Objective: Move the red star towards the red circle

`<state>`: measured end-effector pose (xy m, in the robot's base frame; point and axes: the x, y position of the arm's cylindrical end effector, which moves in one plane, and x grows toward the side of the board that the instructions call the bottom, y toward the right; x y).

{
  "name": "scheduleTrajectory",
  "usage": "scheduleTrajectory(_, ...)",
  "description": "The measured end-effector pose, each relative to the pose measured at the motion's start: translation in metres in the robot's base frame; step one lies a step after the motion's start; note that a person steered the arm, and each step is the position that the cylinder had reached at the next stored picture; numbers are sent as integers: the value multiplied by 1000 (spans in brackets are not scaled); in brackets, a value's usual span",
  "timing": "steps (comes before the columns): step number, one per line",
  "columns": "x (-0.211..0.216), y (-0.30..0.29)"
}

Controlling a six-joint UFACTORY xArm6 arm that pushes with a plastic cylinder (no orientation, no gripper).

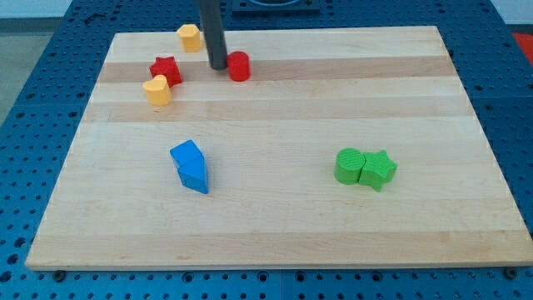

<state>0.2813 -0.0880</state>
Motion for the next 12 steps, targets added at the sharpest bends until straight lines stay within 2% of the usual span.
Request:
scheduleTrajectory(1,-39,-9)
scheduleTrajectory(2,-41,-33)
scheduleTrajectory(3,-13,-41)
scheduleTrajectory(4,-9,-71)
scheduleTrajectory(5,-13,-133)
scheduleTrajectory(7,-3,-160)
scheduleTrajectory(8,24,-156)
scheduleTrajectory(9,27,-150)
scheduleTrajectory(12,29,-73)
